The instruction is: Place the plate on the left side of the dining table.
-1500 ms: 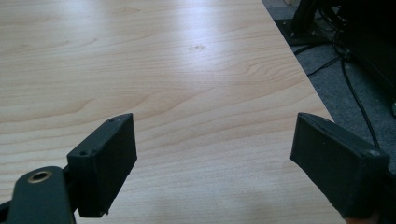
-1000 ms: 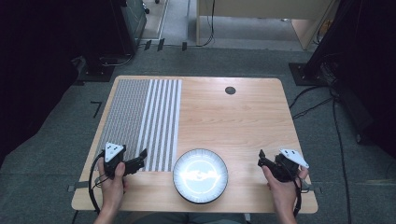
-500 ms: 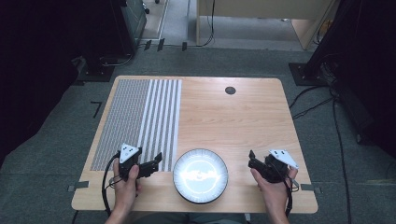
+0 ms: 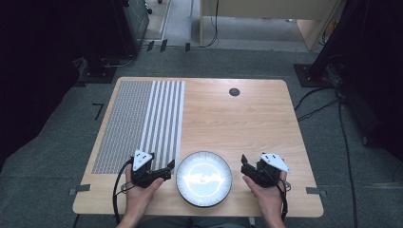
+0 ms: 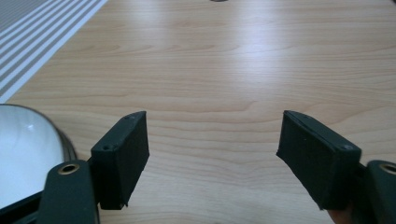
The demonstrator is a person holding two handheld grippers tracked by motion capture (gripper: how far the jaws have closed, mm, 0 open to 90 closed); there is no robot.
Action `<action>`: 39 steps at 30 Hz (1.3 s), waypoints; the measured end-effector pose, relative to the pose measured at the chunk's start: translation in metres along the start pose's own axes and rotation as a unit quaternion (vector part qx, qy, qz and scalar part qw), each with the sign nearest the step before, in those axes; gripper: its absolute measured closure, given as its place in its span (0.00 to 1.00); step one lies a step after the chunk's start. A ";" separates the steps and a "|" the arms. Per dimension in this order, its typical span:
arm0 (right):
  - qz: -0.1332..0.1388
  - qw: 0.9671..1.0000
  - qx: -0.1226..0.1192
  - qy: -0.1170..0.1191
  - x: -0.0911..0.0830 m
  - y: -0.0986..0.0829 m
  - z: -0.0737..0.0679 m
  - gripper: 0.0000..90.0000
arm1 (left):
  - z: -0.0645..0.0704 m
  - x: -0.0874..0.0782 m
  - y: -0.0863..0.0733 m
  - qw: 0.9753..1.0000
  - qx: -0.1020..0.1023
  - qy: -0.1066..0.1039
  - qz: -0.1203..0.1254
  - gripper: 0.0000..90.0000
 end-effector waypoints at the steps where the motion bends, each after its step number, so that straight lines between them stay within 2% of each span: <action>1: -0.001 1.000 -0.002 0.006 0.000 -0.001 -0.003 0.29 | 0.003 0.001 -0.001 1.000 0.002 -0.004 0.001 0.16; 2: -0.002 1.000 -0.003 0.013 0.000 -0.002 -0.006 0.30 | 0.003 0.001 -0.001 1.000 0.002 -0.004 0.001 0.16; 5: 0.001 1.000 -0.007 0.026 -0.001 -0.003 -0.012 0.33 | 0.011 0.003 -0.003 1.000 0.005 -0.023 -0.005 0.16; 8: 0.001 0.999 -0.009 0.034 -0.001 -0.004 -0.015 0.36 | 0.014 0.004 -0.004 1.000 0.006 -0.027 -0.007 0.17; 9: 0.002 0.999 -0.004 0.048 -0.002 -0.004 -0.018 0.39 | 0.017 0.004 -0.005 1.000 0.008 -0.027 -0.010 0.18; 11: 0.005 0.998 -0.003 0.055 -0.003 -0.004 -0.020 0.42 | 0.019 0.005 -0.007 0.999 0.007 -0.033 -0.012 0.25; 13: 0.006 0.998 -0.001 0.060 -0.003 -0.005 -0.021 0.44 | 0.020 0.005 -0.007 0.999 0.010 -0.033 -0.014 0.25; 15: 0.009 0.997 -0.005 0.072 -0.003 -0.006 -0.025 0.50 | 0.022 0.008 -0.009 0.999 0.015 -0.033 -0.022 0.30; 17: 0.008 0.997 -0.008 0.074 -0.003 -0.007 -0.026 0.51 | 0.023 0.008 -0.010 0.999 0.017 -0.033 -0.025 0.32; 21: 0.004 0.996 -0.013 0.094 -0.002 -0.010 -0.031 0.59 | 0.026 0.009 -0.013 0.999 0.023 -0.036 -0.026 0.39; 28: -0.005 0.993 -0.016 0.114 0.000 -0.013 -0.040 0.63 | 0.030 0.012 -0.017 0.998 0.030 -0.037 -0.038 0.47; 30: -0.013 0.993 -0.027 0.116 0.000 -0.015 -0.045 0.64 | 0.030 0.013 -0.018 0.998 0.030 -0.038 -0.042 0.52; 36: -0.030 0.990 -0.038 0.132 -0.001 -0.017 -0.052 0.68 | 0.033 0.013 -0.021 0.997 0.044 -0.044 -0.049 0.59; 38: -0.031 0.990 -0.039 0.131 -0.002 -0.018 -0.053 0.69 | 0.033 0.013 -0.022 0.997 0.045 -0.045 -0.049 0.62; 39: -0.033 0.989 -0.030 0.141 -0.002 -0.018 -0.053 0.73 | 0.033 0.013 -0.022 0.997 0.048 -0.046 -0.050 0.66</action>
Point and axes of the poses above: each handheld gripper's, and its own axes: x roughly forward along the jaws, y roughly out of its top, z roughly to its right, the point moved 4 cm from there along x, roughly forward along the jaws, and after that the axes turned 5 degrees about -z, right-handed, at the moved point
